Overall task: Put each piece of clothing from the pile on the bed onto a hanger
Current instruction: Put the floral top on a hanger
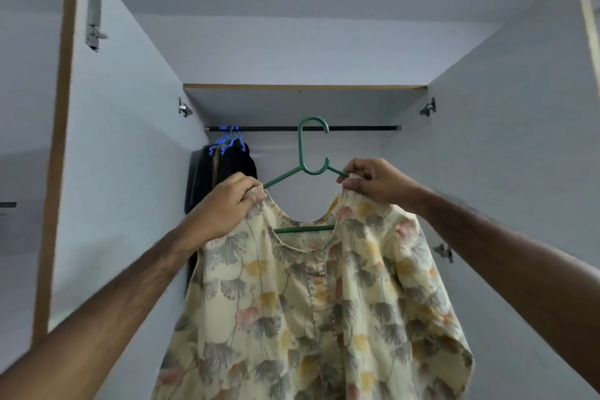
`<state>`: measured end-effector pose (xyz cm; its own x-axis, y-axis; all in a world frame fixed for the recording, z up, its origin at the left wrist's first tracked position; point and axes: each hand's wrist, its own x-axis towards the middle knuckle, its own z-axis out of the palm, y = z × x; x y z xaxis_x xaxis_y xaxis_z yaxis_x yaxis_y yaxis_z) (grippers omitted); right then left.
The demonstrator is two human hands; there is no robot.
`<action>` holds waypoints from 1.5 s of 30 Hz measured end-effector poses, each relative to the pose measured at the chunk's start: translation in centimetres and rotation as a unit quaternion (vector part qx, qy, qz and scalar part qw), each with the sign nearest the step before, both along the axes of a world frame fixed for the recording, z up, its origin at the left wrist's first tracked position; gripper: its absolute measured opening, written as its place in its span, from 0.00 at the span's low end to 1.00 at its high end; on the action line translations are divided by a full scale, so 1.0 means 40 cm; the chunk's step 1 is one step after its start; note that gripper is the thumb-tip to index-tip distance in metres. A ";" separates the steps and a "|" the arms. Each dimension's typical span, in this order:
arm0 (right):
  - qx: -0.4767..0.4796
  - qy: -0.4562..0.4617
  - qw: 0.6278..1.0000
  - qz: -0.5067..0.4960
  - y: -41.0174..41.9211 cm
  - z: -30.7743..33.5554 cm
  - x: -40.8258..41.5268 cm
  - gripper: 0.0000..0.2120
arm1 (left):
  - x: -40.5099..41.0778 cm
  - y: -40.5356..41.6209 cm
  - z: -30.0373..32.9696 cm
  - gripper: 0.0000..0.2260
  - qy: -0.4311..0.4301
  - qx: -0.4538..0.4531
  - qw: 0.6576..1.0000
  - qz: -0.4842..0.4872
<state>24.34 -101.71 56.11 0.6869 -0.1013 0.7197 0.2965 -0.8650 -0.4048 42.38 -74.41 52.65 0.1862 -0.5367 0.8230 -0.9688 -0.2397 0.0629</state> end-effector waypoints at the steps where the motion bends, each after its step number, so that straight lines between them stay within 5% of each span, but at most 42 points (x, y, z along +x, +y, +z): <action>1: 0.006 0.006 1.000 0.007 -0.034 -0.003 0.026 0.05 | 0.025 -0.031 0.002 0.08 0.002 0.015 1.000 0.021; 5: 0.007 -0.004 1.000 0.019 -0.176 -0.003 0.152 0.05 | 0.098 -0.147 0.017 0.16 0.010 0.019 0.997 0.081; 12: -0.083 -0.060 0.995 -0.016 -0.445 0.015 0.442 0.04 | 0.206 -0.370 0.037 0.10 -0.028 0.001 0.989 0.147; 19: -0.058 -0.081 0.994 0.036 -0.629 0.139 0.760 0.04 | 0.382 -0.542 0.148 0.12 -0.041 0.011 0.964 0.262; 28: -0.108 -0.162 0.981 -0.016 -0.619 0.193 1.123 0.07 | 0.609 -0.569 0.198 0.12 -0.092 0.009 0.924 0.370; 39: -0.140 -0.227 0.963 -0.020 -0.554 0.268 1.533 0.16 | 0.973 -0.581 0.368 0.10 -0.188 0.016 0.819 0.542; 45: -0.173 -0.226 0.958 -0.020 -0.584 0.257 1.742 0.18 | 1.166 -0.619 0.457 0.08 -0.191 0.023 0.800 0.569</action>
